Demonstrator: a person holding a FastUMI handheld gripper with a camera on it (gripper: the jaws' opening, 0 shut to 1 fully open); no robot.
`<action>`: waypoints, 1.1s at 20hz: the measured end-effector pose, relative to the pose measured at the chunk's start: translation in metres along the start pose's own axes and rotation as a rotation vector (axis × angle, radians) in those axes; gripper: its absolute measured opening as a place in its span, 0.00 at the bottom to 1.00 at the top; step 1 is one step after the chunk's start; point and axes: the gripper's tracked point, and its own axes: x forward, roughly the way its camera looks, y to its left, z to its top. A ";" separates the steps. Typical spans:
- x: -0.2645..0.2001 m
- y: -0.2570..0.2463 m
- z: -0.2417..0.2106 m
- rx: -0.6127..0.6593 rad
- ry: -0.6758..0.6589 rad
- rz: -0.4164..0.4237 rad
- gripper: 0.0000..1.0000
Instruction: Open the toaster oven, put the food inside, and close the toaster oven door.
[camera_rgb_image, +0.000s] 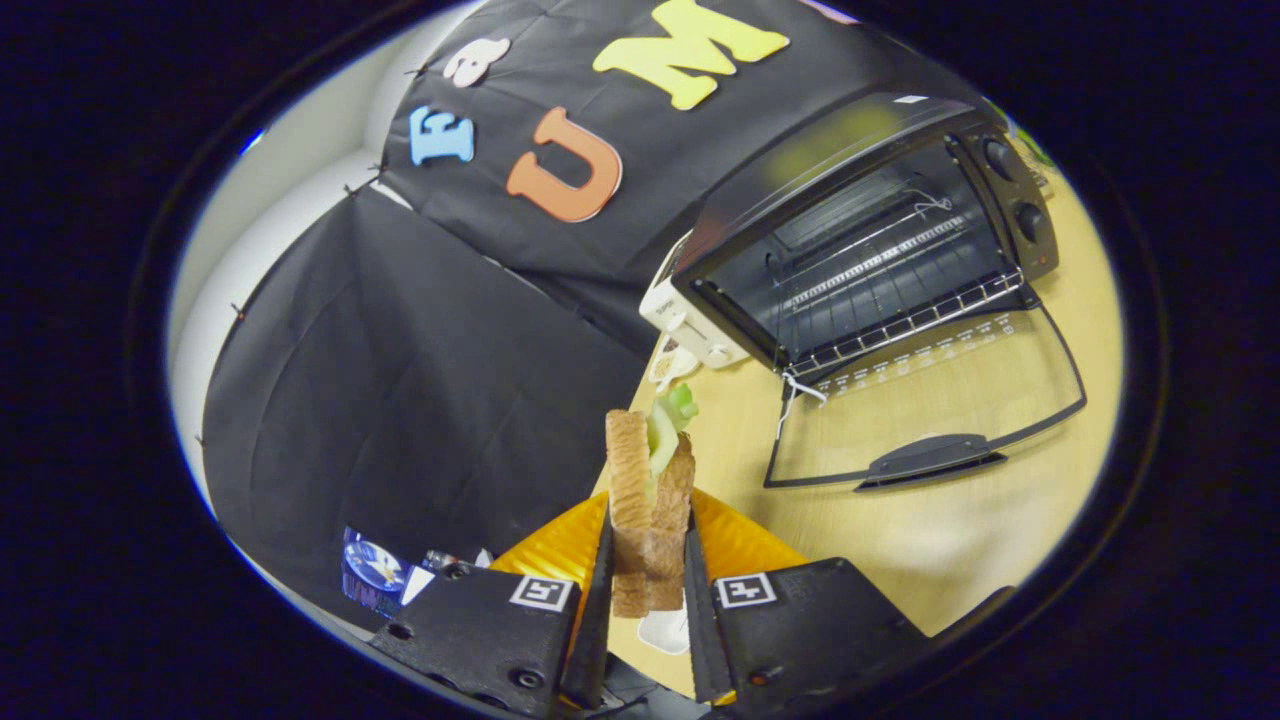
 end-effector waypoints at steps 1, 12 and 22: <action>0.002 -0.006 0.009 0.004 -0.048 -0.008 0.39; -0.011 -0.078 0.089 0.337 -0.466 -0.124 0.39; 0.023 -0.161 0.154 0.606 -0.719 -0.158 0.39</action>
